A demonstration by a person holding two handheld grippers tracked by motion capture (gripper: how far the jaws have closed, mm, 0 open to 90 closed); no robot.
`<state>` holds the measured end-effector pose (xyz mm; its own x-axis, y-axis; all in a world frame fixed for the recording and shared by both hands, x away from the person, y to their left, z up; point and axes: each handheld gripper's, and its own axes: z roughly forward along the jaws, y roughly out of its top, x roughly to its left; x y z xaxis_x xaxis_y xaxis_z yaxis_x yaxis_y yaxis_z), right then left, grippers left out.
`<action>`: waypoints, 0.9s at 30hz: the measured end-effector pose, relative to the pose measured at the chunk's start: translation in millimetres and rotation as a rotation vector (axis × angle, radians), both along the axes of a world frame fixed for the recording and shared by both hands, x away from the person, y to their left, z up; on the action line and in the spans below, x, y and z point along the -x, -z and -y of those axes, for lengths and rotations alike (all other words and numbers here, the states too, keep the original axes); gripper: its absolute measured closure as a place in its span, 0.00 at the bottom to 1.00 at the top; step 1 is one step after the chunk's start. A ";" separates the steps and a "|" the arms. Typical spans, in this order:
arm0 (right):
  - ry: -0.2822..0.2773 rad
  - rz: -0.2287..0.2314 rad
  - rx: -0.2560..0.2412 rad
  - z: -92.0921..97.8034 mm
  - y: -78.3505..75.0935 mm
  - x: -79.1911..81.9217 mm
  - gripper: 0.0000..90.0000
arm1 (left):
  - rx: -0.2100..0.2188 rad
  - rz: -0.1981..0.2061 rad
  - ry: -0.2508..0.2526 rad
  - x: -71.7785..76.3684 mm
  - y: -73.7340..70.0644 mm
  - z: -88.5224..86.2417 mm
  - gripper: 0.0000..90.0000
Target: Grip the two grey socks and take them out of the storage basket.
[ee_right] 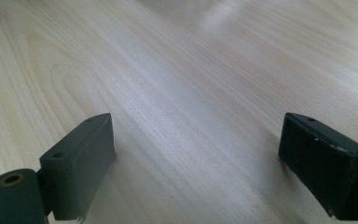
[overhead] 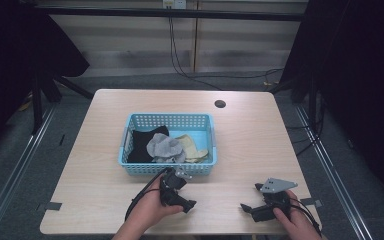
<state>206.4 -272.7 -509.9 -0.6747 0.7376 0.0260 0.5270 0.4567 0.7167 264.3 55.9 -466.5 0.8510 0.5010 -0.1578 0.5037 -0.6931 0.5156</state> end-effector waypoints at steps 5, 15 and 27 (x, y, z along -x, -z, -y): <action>0.000 0.000 0.000 0.0 0.0 0.0 0.11 | -0.042 -0.041 0.010 -2.2 -13.3 -0.8 0.25; -0.001 0.001 0.000 0.0 0.1 -0.1 0.11 | -0.079 -0.060 0.022 -15.1 -39.9 -5.9 0.25; -0.001 0.001 0.001 0.0 0.0 -0.1 0.11 | -0.056 -0.073 -0.028 -35.4 -65.1 -15.0 0.27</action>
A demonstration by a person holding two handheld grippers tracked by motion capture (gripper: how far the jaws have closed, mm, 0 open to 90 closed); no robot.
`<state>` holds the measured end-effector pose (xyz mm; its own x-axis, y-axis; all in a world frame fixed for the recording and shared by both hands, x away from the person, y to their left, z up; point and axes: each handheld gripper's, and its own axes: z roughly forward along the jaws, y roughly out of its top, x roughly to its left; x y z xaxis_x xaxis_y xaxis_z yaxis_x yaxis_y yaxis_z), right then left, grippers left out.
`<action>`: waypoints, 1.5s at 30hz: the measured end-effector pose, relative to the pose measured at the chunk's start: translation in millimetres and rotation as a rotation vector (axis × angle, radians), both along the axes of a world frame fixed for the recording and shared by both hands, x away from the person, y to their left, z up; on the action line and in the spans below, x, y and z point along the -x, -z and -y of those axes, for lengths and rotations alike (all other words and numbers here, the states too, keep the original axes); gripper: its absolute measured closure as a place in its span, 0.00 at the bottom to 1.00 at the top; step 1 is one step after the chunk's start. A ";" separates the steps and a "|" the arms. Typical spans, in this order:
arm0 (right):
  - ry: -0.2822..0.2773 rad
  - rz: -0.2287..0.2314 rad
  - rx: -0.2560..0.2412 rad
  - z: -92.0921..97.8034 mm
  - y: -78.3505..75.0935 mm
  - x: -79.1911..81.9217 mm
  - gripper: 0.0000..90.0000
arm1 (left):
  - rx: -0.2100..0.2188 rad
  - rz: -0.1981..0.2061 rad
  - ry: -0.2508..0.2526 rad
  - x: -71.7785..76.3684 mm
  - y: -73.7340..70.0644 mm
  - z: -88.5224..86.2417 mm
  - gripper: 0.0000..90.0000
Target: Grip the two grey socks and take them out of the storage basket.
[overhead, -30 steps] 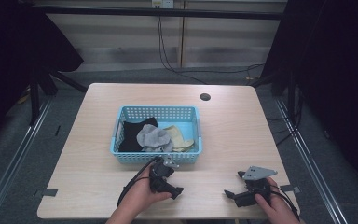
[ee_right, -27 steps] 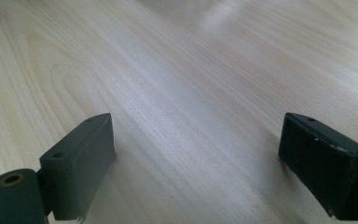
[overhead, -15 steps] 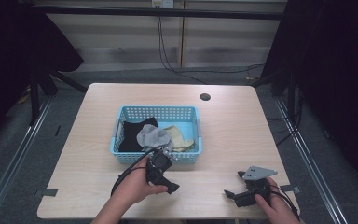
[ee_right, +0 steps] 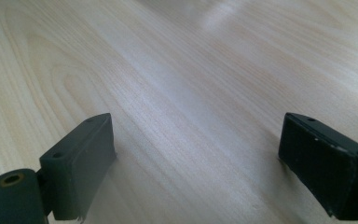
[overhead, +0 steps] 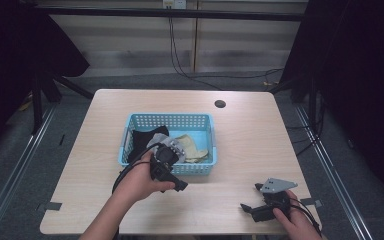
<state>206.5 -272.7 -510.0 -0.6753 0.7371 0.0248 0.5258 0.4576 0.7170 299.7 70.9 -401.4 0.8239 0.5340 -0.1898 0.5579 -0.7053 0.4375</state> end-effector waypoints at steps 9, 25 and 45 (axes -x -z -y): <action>0.002 -0.002 0.000 -0.1 -0.1 0.2 0.11 | -0.004 0.000 -0.070 -17.8 -15.9 -9.2 0.28; 0.001 -0.002 0.000 0.0 -0.1 0.1 0.11 | -0.021 -0.010 -0.194 -56.1 -27.3 -21.7 0.31; 0.001 -0.002 -0.001 0.0 -0.1 0.1 0.11 | -0.060 -0.011 -0.317 -93.7 2.5 -33.1 0.32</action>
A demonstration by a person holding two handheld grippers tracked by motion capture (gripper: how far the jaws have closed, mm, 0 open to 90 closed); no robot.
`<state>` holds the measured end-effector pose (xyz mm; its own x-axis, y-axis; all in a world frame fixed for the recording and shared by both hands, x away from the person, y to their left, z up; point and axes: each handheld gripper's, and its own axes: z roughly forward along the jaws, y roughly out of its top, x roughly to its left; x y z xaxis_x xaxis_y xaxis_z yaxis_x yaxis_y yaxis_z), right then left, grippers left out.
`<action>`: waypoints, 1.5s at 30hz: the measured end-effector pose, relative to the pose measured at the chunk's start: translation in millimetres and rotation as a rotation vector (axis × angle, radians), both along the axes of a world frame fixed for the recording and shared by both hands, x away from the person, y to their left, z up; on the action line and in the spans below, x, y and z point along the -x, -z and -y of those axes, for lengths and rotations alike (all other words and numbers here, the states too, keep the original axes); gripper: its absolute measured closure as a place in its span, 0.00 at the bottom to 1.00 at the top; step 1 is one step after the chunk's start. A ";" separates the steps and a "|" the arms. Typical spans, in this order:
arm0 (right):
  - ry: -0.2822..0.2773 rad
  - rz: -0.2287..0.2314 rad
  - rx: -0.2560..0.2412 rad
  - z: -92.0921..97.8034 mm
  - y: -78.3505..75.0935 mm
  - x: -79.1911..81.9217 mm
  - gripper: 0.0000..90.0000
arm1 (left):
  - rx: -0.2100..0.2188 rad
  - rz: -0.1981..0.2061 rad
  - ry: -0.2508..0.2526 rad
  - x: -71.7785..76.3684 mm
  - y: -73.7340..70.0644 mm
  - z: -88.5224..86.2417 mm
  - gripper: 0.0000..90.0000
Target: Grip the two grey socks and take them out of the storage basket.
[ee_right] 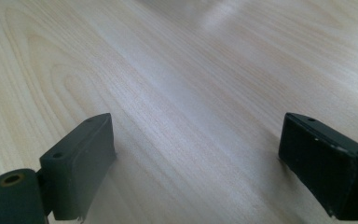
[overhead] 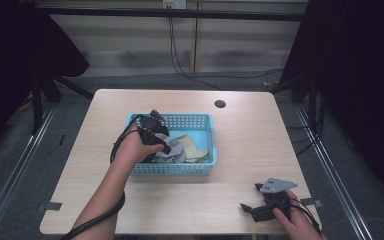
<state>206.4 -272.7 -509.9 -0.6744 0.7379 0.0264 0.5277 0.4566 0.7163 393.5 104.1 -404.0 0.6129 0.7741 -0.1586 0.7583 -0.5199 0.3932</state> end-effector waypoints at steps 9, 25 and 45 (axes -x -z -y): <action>0.003 -0.001 -0.003 -0.2 0.0 0.1 0.11 | 0.006 -0.020 -0.052 -9.2 16.6 -4.6 0.34; -0.001 -0.001 -0.001 0.1 0.0 0.0 0.11 | -0.007 -0.051 -0.091 -19.0 40.2 -3.8 0.51; 0.003 -0.002 -0.003 -0.2 0.0 0.0 0.11 | -0.005 -0.075 -0.096 -22.2 16.1 -13.9 0.88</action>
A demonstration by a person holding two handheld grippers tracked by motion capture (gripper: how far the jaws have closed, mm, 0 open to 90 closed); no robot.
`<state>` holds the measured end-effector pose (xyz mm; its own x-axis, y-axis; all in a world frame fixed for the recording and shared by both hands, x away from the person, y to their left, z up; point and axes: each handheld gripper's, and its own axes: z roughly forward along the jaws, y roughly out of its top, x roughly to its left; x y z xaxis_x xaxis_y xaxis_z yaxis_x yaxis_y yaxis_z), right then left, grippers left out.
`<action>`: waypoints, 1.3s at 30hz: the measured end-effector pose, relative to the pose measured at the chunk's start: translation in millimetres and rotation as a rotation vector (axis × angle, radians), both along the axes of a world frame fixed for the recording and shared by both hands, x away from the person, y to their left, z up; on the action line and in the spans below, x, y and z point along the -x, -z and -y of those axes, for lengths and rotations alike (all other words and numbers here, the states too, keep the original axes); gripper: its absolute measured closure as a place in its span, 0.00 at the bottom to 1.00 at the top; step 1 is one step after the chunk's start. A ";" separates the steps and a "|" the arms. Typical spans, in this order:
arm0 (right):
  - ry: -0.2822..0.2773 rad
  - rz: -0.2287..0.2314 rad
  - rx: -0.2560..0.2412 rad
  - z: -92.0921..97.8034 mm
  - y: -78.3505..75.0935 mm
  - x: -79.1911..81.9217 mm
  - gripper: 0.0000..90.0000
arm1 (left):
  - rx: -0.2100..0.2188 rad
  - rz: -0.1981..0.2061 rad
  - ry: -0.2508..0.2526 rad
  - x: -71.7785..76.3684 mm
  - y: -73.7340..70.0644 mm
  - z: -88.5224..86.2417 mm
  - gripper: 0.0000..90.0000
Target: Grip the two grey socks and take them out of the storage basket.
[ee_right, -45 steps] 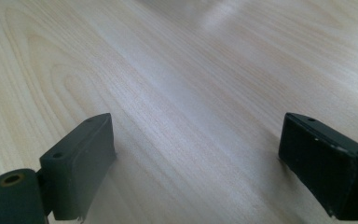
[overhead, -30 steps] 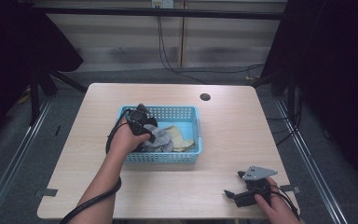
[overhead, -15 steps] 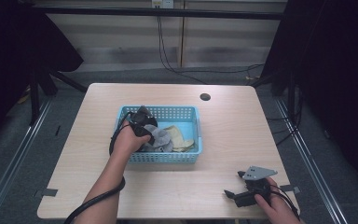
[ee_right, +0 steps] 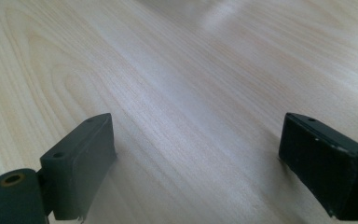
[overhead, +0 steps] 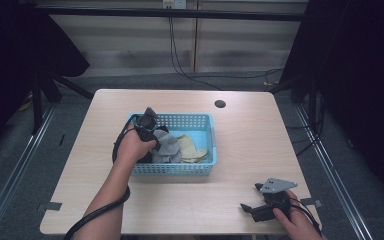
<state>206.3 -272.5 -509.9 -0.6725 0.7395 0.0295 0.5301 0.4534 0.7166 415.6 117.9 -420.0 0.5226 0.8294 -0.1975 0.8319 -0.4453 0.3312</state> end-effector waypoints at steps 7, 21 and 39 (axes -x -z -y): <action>-0.003 0.005 0.000 0.2 0.1 -0.3 0.11 | -0.012 0.002 -0.001 -1.1 -10.2 -6.1 0.88; -0.002 0.004 0.000 0.2 0.1 -0.3 0.11 | -0.022 0.001 -0.031 -1.1 -14.4 -8.6 0.74; -0.001 0.002 -0.001 0.0 0.1 -0.4 0.11 | -0.026 -0.041 -0.064 -3.9 5.2 -13.9 0.91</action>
